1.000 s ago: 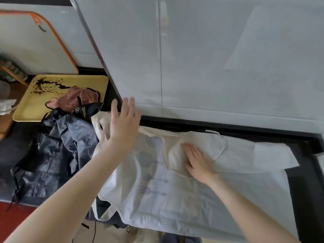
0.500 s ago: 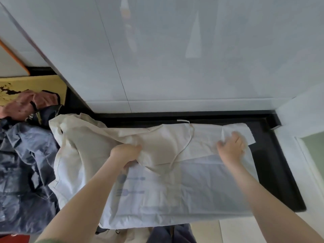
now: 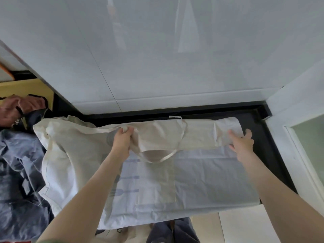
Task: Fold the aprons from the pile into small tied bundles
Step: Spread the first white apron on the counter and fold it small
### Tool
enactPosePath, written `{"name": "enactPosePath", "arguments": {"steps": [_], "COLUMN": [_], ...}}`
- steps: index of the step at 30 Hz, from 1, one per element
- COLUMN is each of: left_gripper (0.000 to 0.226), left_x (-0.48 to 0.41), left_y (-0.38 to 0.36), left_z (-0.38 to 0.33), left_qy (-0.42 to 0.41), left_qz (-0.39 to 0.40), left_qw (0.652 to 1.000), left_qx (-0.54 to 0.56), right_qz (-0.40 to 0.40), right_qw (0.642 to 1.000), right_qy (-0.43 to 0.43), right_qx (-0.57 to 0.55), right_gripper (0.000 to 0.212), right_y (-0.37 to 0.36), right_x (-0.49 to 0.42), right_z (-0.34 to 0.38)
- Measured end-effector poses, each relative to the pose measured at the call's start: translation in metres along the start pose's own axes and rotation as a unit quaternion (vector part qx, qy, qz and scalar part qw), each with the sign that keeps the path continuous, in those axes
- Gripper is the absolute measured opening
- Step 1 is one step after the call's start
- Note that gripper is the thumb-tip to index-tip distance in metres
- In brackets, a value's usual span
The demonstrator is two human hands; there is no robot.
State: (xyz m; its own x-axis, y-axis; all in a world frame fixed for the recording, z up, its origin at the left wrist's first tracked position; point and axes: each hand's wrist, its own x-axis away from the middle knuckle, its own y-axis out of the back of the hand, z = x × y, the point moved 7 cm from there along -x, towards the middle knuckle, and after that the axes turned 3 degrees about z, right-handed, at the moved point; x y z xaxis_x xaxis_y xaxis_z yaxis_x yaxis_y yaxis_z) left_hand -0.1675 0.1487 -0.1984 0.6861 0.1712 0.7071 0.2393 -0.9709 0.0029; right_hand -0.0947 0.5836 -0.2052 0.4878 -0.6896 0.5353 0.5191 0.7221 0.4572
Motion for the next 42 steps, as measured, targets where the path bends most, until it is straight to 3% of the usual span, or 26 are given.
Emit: {"name": "enactPosePath", "arguments": {"steps": [2, 4, 10, 12, 14, 17, 22, 26, 28, 30, 33, 35, 36, 39, 42], "left_gripper": [0.041, 0.047, 0.039, 0.037, 0.032, 0.038, 0.044, 0.070, 0.072, 0.063, 0.039, 0.051, 0.060, 0.069, 0.073], "left_x": [-0.007, -0.012, -0.018, -0.018, -0.012, -0.008, 0.004, 0.030, 0.039, 0.043, 0.040, 0.036, 0.033, 0.014, 0.006], "left_y": [0.004, 0.008, 0.016, 0.017, 0.024, 0.037, 0.045, 0.020, -0.008, -0.045, -0.107, -0.131, -0.136, -0.138, -0.138], "left_z": [-0.001, -0.001, 0.000, 0.000, -0.002, -0.001, 0.003, -0.017, -0.019, -0.016, 0.002, 0.024, 0.033, 0.056, 0.051], "left_qy": [-0.009, -0.017, 0.005, -0.010, -0.039, -0.087, -0.085, -0.225, -0.321, -0.394, -0.453, -0.463, -0.460, -0.444, -0.436], "left_qz": [0.004, -0.002, -0.031, -0.044, -0.084, -0.125, -0.188, -0.264, -0.231, -0.146, 0.085, 0.197, 0.215, 0.203, 0.156], "left_qw": [1.000, 1.000, 0.999, 0.999, 0.990, 0.951, 0.932, 0.842, 0.788, 0.722, 0.650, 0.589, 0.559, 0.522, 0.512], "left_qx": [-0.001, 0.009, 0.025, -0.014, -0.110, -0.270, -0.299, -0.413, -0.472, -0.549, -0.604, -0.633, -0.656, -0.700, -0.723], "right_qz": [0.037, 0.061, 0.072, 0.063, 0.052, 0.038, 0.036, 0.104, 0.124, 0.124, 0.083, 0.057, 0.053, 0.064, 0.074], "right_qw": [0.998, 0.995, 0.995, 0.997, 0.995, 0.991, 0.990, 0.973, 0.964, 0.969, 0.984, 0.987, 0.987, 0.989, 0.995], "right_qy": [-0.028, -0.041, -0.056, -0.052, -0.042, -0.038, -0.027, -0.057, -0.084, -0.094, -0.068, -0.019, 0.002, 0.033, 0.064], "right_qx": [-0.030, -0.060, -0.031, 0.013, 0.070, 0.125, 0.135, 0.197, 0.219, 0.194, 0.142, 0.151, 0.154, 0.130, -0.008], "right_gripper": [0.058, 0.046, 0.055, 0.052, 0.036, 0.022, 0.026, 0.054, 0.040, 0.038, 0.070, 0.067, 0.060, 0.039, 0.023], "right_y": [0.000, -0.002, -0.004, -0.001, 0.003, 0.009, 0.012, -0.004, -0.013, -0.015, -0.003, 0.001, 0.000, -0.008, -0.006], "right_x": [-0.004, -0.007, -0.005, -0.008, -0.009, -0.012, -0.015, -0.012, -0.016, -0.018, -0.031, -0.035, -0.037, -0.045, -0.046], "right_z": [-0.002, -0.003, 0.006, 0.008, 0.009, 0.007, 0.011, 0.023, 0.027, 0.030, 0.035, 0.041, 0.043, 0.045, 0.044]}}
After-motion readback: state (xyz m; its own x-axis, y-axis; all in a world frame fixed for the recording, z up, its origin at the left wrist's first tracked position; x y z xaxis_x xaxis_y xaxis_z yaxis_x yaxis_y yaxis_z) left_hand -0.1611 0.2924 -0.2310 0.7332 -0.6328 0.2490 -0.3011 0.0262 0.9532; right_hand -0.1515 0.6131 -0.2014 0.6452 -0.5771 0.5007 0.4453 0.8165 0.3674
